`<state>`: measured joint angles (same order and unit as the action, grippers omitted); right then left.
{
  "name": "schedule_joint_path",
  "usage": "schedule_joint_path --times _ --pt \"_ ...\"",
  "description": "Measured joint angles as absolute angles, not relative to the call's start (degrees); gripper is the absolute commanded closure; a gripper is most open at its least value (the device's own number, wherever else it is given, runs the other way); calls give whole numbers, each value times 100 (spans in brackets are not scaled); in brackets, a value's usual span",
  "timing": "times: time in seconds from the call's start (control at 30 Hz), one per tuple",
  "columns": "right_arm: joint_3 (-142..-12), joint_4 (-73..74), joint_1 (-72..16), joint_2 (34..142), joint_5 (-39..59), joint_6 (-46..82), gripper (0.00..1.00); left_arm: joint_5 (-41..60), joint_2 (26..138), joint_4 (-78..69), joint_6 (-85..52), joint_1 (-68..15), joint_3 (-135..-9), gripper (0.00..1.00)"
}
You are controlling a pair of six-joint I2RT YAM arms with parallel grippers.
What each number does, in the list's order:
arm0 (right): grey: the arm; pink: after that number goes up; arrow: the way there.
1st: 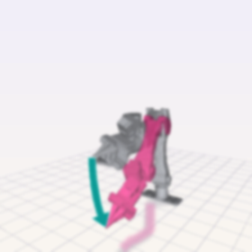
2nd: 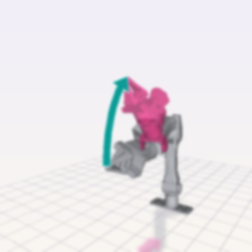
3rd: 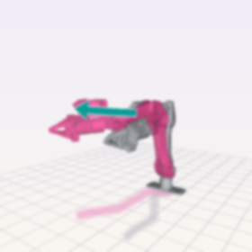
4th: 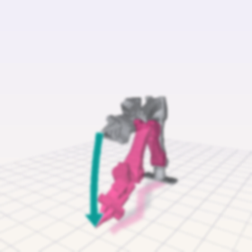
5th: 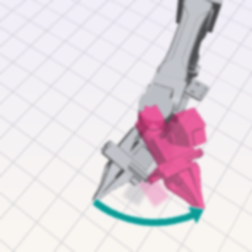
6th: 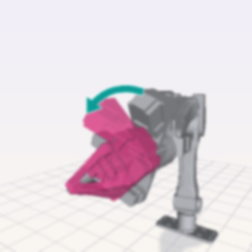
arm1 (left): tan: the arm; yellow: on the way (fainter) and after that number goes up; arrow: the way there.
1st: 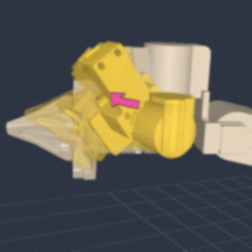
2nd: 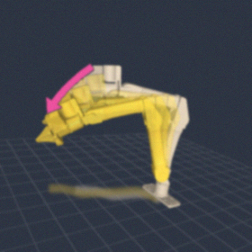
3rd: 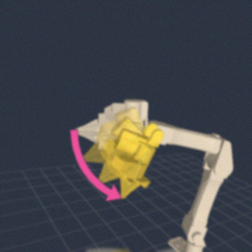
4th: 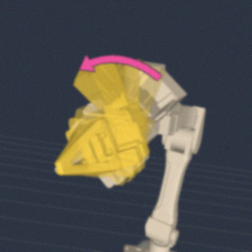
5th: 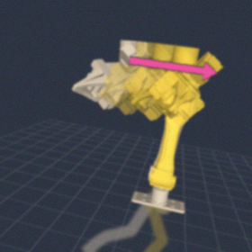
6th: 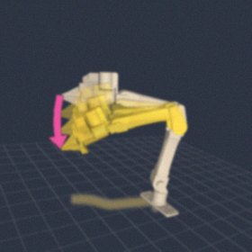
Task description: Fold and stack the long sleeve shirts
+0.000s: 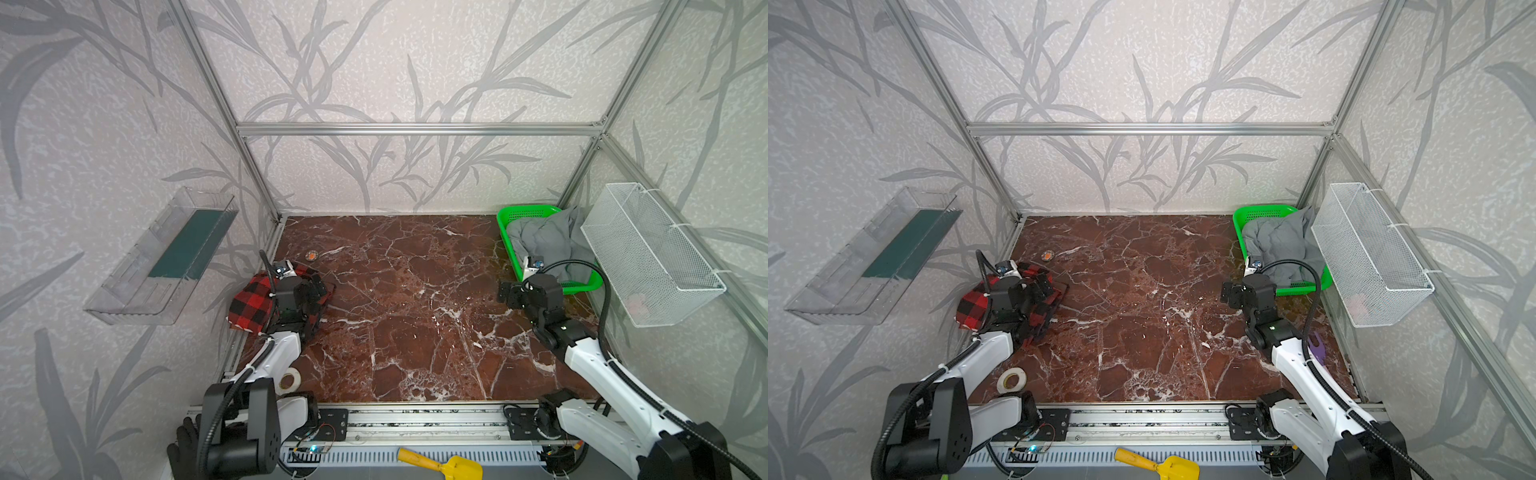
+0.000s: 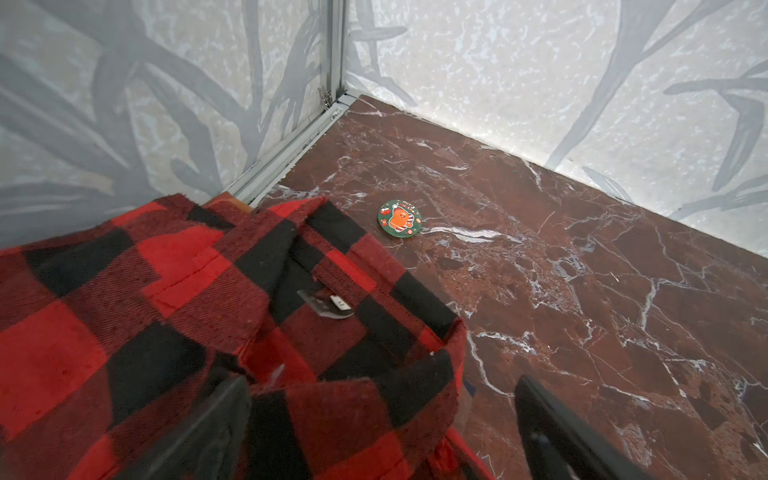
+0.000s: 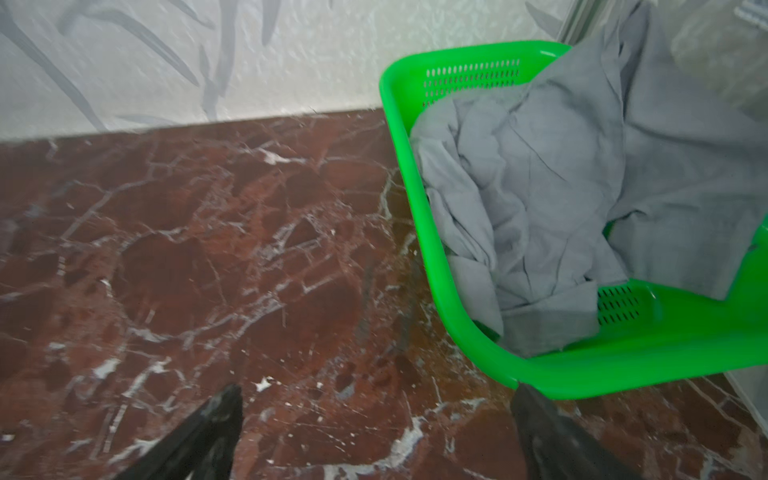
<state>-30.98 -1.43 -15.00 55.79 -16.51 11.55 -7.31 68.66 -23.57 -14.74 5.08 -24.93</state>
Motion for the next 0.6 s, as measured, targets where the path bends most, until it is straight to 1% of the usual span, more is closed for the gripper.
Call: schedule_joint_path --times 0.2,0.3,0.43,0.6 --pt "-2753 738 -996 5981 -1841 744 1 -1098 7723 -3406 -932 198 -2305 1" --pt "-2434 1382 -797 6060 -1898 528 1 -1199 7911 -3516 -764 139 -2283 1" --pt "-2119 2244 -755 6351 -1879 215 1 -1374 8191 -4558 -687 117 -1966 1" --pt "-1975 3352 -753 7052 -1673 -21 1 -1389 8833 -5179 -556 117 -1935 1"
